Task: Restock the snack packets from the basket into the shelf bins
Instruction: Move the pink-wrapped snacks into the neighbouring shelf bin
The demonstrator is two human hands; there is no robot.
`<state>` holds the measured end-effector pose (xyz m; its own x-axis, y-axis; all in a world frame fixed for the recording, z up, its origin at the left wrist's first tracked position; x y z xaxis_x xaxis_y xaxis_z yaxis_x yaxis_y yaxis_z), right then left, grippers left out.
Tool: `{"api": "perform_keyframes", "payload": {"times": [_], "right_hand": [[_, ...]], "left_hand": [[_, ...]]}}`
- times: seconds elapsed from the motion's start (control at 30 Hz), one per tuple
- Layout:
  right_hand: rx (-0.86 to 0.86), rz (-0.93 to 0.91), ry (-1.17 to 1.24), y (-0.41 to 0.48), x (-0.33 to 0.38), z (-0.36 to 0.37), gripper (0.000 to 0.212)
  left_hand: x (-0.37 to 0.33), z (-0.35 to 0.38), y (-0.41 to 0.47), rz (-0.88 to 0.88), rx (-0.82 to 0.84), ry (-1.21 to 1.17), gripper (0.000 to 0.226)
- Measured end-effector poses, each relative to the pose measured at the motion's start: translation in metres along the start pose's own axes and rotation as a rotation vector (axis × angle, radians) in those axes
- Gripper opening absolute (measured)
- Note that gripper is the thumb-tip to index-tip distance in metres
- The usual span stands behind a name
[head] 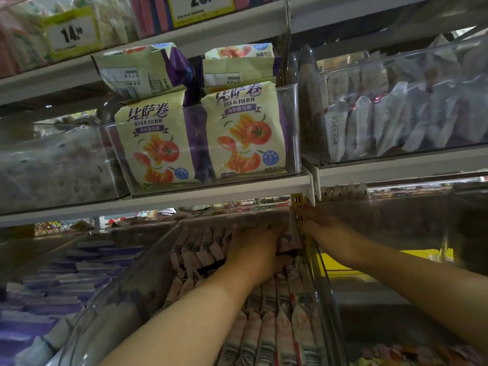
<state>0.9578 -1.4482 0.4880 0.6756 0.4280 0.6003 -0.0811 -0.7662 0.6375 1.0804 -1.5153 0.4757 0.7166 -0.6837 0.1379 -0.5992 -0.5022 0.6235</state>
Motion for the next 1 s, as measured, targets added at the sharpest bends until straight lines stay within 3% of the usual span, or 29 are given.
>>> {"api": "perform_keyframes", "payload": {"times": [0.23,0.37,0.63,0.8,0.9,1.0], "right_hand": [[0.026,-0.021,0.028,0.003,-0.001,0.000,0.033],[0.041,-0.019,0.013,0.003,-0.001,0.000,0.033],[0.036,-0.008,0.030,0.004,-0.002,0.000,0.026],[0.044,-0.006,0.041,0.004,-0.001,0.001,0.030],[0.048,-0.008,0.026,0.004,-0.004,0.001,0.030],[0.043,-0.002,0.063,0.006,-0.005,0.002,0.028]], "left_hand": [[0.005,-0.004,-0.016,-0.036,-0.198,0.080,0.075],[-0.001,-0.001,-0.015,-0.040,-0.203,0.179,0.072],[-0.015,-0.007,-0.017,0.132,-0.315,0.352,0.053],[-0.001,0.000,0.001,-0.022,-0.077,0.109,0.062],[0.001,-0.004,-0.002,0.107,-0.060,-0.079,0.072],[0.000,-0.009,-0.011,0.228,-0.114,-0.134,0.061]]}}
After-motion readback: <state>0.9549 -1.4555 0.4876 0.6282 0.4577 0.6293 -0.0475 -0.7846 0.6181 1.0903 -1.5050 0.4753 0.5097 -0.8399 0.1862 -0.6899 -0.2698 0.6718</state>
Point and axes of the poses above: each hand's wrist, its own y-axis towards the middle knuckle, its own z-axis out of the palm, x = y × z, the point moved 4 cm from there along y, towards the middle knuckle, and after that the axes turned 1 degree about -x, right-handed, at the moved point
